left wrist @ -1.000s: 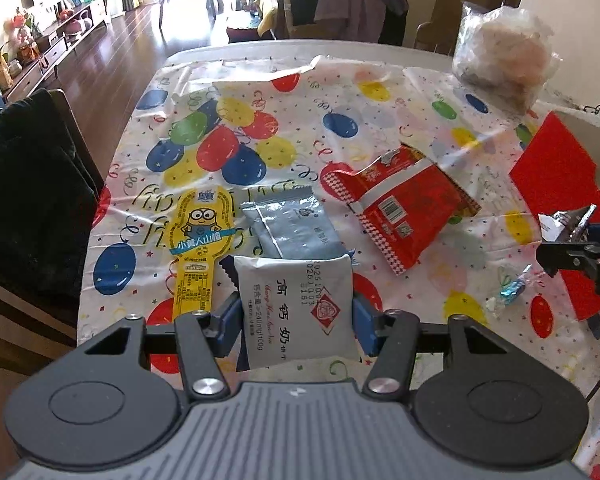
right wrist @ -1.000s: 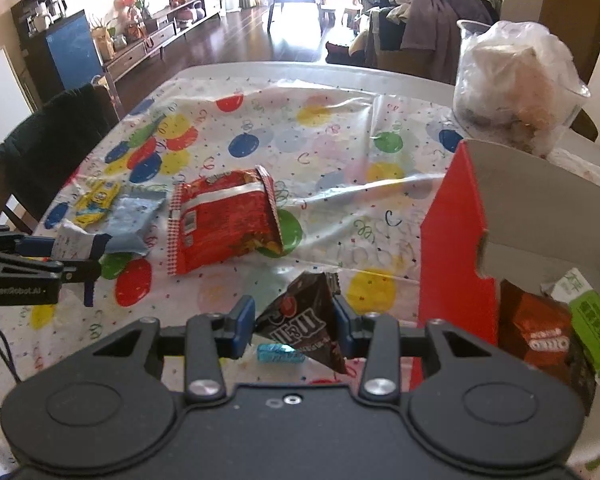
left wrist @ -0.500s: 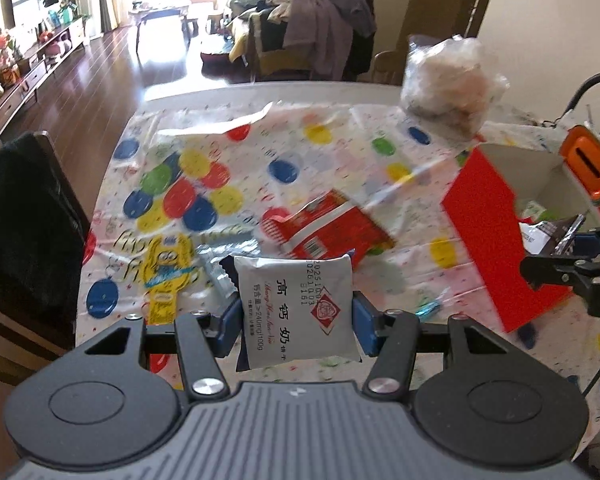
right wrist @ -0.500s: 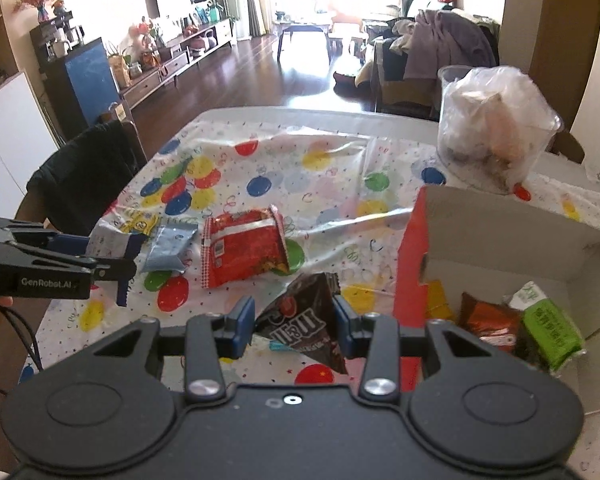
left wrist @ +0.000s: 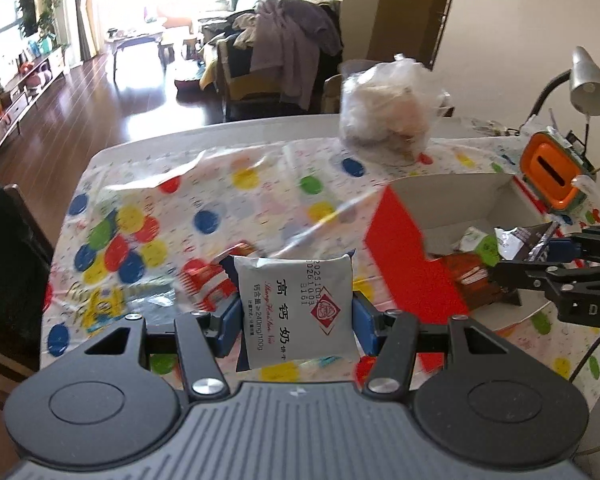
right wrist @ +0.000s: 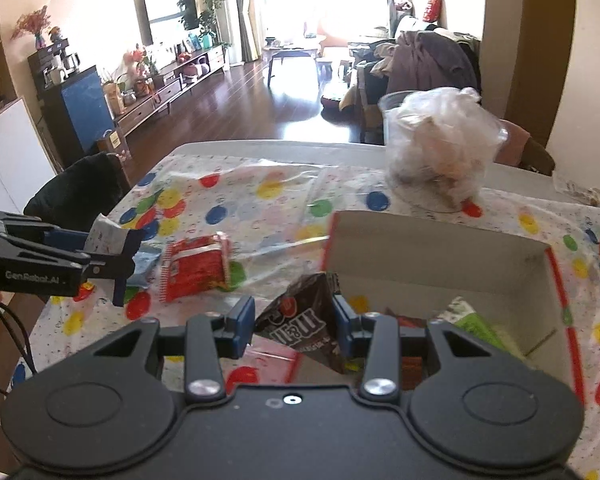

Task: Organize snacks
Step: 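Carry the white packet and M&M's pouch over the box with both tools, then open both tools to drop the packet and pouch into the box, then move both tools back over the red chip bag and grey sachet, then grasp the grey sachet with left tool while right tool grasps the red chip bag, then carry the grey sachet and red chip bag over the box with both tools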

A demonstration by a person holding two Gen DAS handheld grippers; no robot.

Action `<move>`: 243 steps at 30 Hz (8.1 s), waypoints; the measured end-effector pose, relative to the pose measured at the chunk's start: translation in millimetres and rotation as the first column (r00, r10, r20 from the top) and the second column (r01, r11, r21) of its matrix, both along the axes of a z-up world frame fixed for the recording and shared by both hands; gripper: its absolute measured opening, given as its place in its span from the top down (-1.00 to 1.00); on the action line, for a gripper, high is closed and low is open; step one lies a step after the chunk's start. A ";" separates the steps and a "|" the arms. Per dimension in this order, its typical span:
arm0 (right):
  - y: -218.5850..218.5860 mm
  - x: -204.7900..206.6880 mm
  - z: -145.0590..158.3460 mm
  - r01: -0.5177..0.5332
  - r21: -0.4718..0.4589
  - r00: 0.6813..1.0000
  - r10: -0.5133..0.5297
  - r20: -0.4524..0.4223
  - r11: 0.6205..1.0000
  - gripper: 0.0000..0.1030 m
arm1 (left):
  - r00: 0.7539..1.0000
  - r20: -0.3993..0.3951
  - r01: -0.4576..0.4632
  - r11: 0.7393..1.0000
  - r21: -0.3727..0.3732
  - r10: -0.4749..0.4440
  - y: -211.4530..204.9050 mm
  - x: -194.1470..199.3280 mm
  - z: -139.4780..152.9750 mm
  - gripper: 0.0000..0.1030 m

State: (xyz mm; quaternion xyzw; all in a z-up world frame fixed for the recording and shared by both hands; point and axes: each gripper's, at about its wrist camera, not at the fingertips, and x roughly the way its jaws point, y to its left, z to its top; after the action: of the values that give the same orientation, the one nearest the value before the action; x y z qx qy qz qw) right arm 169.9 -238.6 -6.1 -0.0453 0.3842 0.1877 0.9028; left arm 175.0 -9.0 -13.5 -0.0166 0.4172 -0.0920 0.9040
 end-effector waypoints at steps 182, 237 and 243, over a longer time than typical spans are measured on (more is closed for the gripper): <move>211.4 129.6 -160.3 -0.320 -0.146 0.933 0.285 -0.217 0.936 -0.87 | 0.918 -0.285 -0.276 0.960 0.036 0.275 124.7 101.4 -145.5 0.07; -13.9 12.8 -5.3 0.048 0.036 0.998 -0.047 -0.037 0.998 -0.52 | 0.999 -0.023 -0.044 0.996 -0.075 0.042 -21.1 8.1 10.3 0.08; -61.5 12.3 -1.4 0.092 0.025 0.996 -0.091 -0.019 0.995 -0.52 | 1.000 -0.003 0.009 0.998 -0.062 -0.009 -70.9 10.7 16.7 0.08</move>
State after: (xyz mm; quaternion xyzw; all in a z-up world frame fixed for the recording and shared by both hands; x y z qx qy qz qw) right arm 182.2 -300.2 -7.5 -0.0144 0.3914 0.1515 0.9076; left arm 185.7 -79.9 3.1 -0.0427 0.4158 -0.1088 0.9019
